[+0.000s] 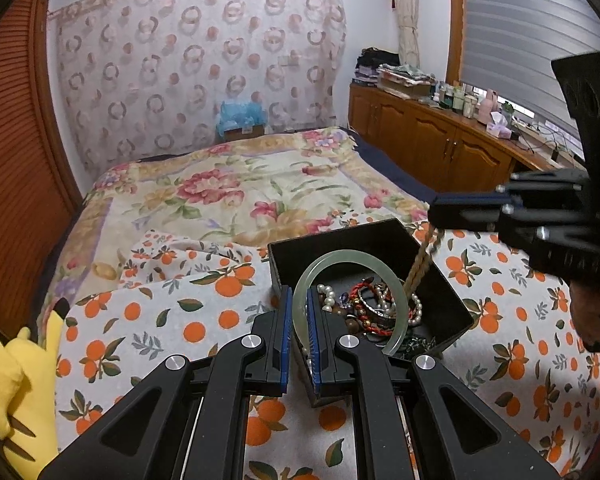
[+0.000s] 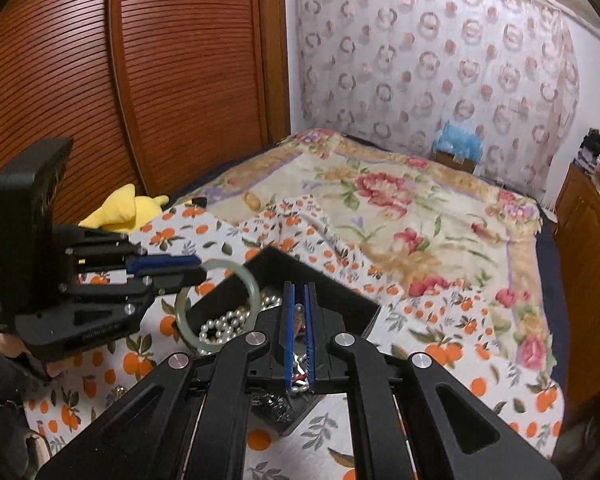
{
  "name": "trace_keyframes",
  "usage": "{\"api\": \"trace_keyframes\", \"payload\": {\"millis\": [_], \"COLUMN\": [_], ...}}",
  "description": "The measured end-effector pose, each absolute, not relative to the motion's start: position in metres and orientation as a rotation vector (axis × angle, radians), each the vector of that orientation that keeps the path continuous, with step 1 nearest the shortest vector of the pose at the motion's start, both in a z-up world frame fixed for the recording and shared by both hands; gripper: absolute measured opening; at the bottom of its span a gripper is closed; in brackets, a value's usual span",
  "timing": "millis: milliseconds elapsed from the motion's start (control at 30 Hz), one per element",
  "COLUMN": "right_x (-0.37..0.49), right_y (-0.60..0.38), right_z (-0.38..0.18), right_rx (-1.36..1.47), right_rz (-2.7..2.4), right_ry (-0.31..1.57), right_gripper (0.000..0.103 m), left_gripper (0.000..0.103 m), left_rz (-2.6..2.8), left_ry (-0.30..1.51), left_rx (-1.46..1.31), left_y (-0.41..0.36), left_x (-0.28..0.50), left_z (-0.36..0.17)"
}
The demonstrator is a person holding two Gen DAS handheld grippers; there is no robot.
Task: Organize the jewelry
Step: 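Carry the jade bangle and pearl necklace over the black box and lower them, then open both tools in the box and withdraw toward the small rings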
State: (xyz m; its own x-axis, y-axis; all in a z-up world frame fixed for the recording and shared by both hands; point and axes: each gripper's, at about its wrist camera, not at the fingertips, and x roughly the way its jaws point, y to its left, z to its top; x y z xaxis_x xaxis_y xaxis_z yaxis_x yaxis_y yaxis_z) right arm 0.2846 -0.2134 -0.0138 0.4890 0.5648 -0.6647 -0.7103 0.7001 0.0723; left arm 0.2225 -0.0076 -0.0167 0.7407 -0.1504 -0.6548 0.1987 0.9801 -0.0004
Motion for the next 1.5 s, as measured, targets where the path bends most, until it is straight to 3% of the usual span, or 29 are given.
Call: {"api": "trace_keyframes", "payload": {"millis": [200,933,1000,1067,1200,1500], "right_x": [0.282,0.236,0.228,0.22,0.204,0.186], "right_y": [-0.219,-0.246,-0.242,-0.237,-0.223,-0.196], "right_z": [-0.018,-0.036,-0.038,-0.043,-0.058,-0.093], "right_rx": [-0.22,-0.175,-0.172,-0.181,-0.211,-0.291], "right_rz": [0.772,0.76,0.783,0.8,0.827,0.874], "right_ry": [0.721,0.728,0.733,0.74,0.754,0.825], "right_gripper": [0.011,0.011,0.011,0.011,0.03,0.03], "left_gripper": [0.007,0.008,0.01,0.02,0.022,0.027], "left_rz": [-0.201,-0.243,-0.241,-0.24,-0.214,-0.146], "left_ry": [0.725,0.733,0.732,0.738,0.764,0.848], "left_rx": [0.081,0.083,0.08,0.07,0.045,0.044], "left_y": [-0.013,-0.025,-0.021,-0.015,0.001,0.034], "left_x": [0.228,0.206,0.193,0.178,0.156,0.123], "left_z": [-0.022,-0.02,-0.022,-0.027,-0.04,-0.074]}}
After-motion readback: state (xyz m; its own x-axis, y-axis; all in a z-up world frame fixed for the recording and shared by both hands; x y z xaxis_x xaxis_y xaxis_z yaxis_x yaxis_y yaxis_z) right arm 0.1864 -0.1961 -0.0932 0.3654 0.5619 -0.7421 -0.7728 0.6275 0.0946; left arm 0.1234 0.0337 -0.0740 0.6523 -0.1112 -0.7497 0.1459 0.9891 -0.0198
